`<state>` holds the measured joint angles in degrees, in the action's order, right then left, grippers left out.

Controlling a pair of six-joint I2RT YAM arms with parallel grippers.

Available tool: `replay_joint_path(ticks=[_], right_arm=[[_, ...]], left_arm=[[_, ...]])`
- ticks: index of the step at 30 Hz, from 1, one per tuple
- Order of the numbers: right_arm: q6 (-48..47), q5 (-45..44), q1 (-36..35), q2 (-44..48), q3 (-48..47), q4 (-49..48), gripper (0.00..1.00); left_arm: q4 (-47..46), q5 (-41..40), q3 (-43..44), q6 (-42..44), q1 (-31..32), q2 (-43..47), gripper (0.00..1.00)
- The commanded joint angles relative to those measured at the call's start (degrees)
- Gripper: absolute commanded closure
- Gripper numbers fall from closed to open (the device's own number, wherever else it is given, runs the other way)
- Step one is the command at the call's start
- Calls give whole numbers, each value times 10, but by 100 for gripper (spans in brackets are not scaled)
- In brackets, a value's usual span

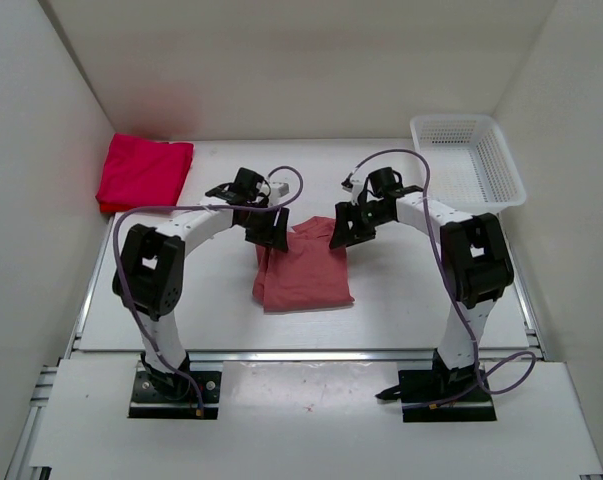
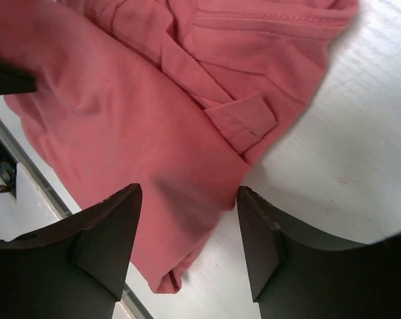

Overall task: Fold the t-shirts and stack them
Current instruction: Smooth out wrinkles on the folded tshirt

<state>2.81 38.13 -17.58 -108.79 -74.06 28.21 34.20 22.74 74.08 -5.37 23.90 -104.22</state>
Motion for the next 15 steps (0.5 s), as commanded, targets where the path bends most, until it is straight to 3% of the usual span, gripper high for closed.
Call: replay_joint_path(ticks=[1, 4, 6, 7, 8, 10, 12, 15], right_arm=[[9, 22, -4, -2, 0, -21, 42], [1, 19, 1, 9, 8, -18, 43], [3, 17, -2, 11, 17, -19, 51], [1, 16, -3, 12, 25, -17, 53], [1, 14, -10, 11, 28, -21, 57], [3, 6, -14, 10, 32, -22, 71], [1, -1, -16, 13, 34, -23, 97], [1, 6, -9, 31, 23, -11, 100]], left_arm=[[-10, -23, 33, 15, 3, -18, 34], [-14, -19, 38, 17, 4, -22, 39], [-13, -12, 28, 12, 4, -20, 47], [-15, -9, 32, 12, 4, -20, 58], [-13, -9, 30, 10, 4, -19, 72], [-12, -2, 30, 4, 0, -17, 86], [-13, -1, 30, 0, 8, -12, 92], [-12, 19, 35, -7, 4, 0, 97]])
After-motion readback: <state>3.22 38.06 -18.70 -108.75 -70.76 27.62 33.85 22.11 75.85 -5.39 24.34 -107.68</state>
